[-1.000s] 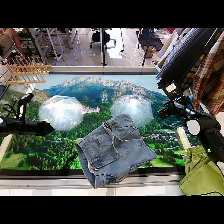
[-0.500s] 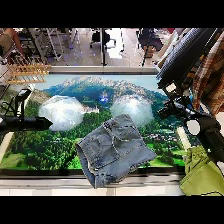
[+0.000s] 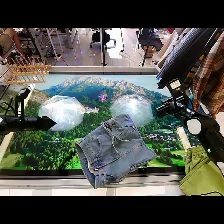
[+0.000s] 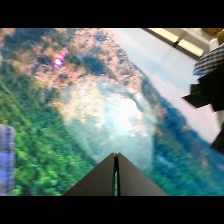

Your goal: Fold the clothes and pants, and hang the long-sleeved shirts on hangers.

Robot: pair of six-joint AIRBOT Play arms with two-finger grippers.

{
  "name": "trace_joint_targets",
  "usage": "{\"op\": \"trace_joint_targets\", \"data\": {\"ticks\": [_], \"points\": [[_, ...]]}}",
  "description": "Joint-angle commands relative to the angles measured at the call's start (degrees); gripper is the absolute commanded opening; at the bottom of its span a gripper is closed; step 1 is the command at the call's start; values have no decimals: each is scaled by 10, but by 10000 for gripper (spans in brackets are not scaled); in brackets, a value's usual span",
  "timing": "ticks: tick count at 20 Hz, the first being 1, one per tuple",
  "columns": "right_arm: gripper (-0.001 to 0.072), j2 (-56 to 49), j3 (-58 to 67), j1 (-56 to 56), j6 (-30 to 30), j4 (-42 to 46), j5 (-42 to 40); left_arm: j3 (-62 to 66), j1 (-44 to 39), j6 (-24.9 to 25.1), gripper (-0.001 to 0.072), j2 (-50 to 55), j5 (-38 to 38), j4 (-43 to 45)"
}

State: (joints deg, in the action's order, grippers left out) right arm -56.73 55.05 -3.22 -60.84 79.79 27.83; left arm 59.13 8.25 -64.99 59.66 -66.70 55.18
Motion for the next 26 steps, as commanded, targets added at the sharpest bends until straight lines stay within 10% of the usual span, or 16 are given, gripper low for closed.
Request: {"op": "trace_joint_targets", "data": {"ticks": [1,3,5,7,12,19,26], "points": [[67,0,0,0,-73,-78,96,-27,-30,-14,242,1,-35,-30],[114,-1,0,0,-74,-78,190,-62,-59,-15,380,0,-34,-46],[417,-10,-3,14,-136,-77,203,-107,-86,-24,416,0,-33,-70],[426,-40,-2,47,-141,-110,202,-152,-100,-34,416,0,-13,-99],[461,-207,45,145,106,-400,330,-219,-104,-35,416,1,85,-154],[526,-499,310,153,121,-461,509,-224,-106,-25,576,86,130,-207],[525,-622,441,101,102,-470,539,-224,-174,25,560,154,257,-270]]}}
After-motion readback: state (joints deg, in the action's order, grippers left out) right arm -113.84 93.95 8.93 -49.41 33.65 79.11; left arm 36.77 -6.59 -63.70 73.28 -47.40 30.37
